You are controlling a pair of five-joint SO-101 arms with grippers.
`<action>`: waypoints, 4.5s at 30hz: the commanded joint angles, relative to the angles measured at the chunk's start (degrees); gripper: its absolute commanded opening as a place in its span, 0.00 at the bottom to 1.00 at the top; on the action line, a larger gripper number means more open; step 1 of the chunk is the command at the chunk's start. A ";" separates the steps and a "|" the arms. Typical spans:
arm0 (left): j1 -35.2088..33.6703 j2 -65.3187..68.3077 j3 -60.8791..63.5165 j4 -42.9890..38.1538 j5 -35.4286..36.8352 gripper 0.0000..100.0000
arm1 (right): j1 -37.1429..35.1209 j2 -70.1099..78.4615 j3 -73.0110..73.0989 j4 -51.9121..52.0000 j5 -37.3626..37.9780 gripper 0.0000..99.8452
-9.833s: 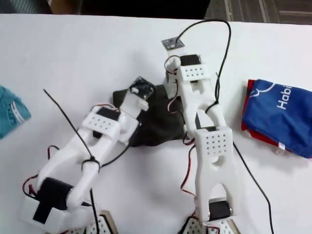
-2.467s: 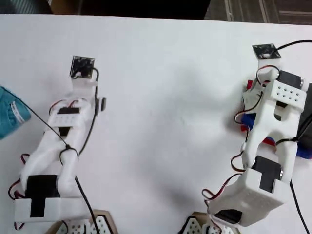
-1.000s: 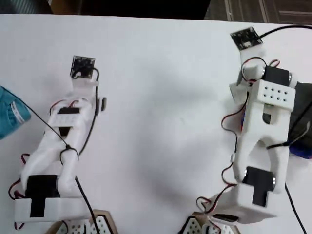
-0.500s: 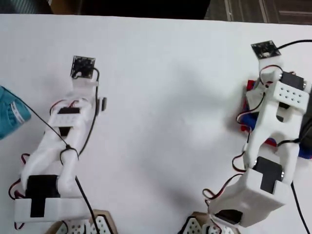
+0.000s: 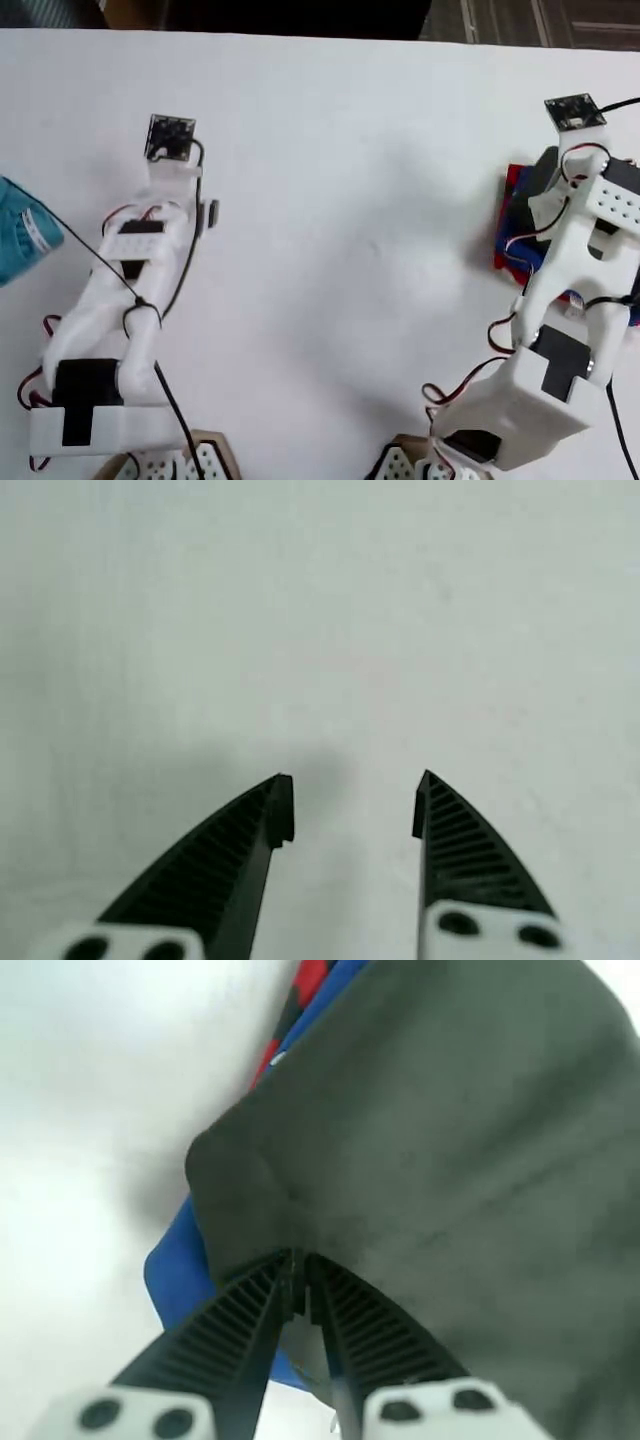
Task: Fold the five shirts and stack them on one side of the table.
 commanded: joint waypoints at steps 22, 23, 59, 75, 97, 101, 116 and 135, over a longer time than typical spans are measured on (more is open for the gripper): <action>0.53 -0.26 -2.42 -1.05 0.18 0.22 | -11.30 -2.07 -0.18 6.02 -4.40 0.26; 0.53 -0.26 -2.42 -1.05 0.18 0.22 | -11.38 -2.07 -0.09 5.76 -4.40 0.26; 0.53 -0.26 -2.42 -1.14 0.09 0.22 | 1.01 6.37 -0.18 4.18 1.49 0.02; 0.26 -0.35 -2.07 -0.88 0.09 0.22 | -7.43 -1.89 -10.64 11.12 -0.70 0.30; -18.46 -0.79 -21.41 23.30 -15.03 0.22 | -44.26 -26.86 14.33 10.95 -18.20 0.05; -29.27 -0.79 -30.37 32.09 -20.22 0.22 | -49.27 -26.33 22.07 1.10 -18.11 0.09; -61.19 1.67 -36.09 29.45 -34.64 0.23 | -57.01 -26.33 50.29 -32.31 -18.20 0.09; -67.16 47.12 -74.86 49.23 -33.41 0.22 | -57.27 -26.24 53.01 -34.95 -18.29 0.09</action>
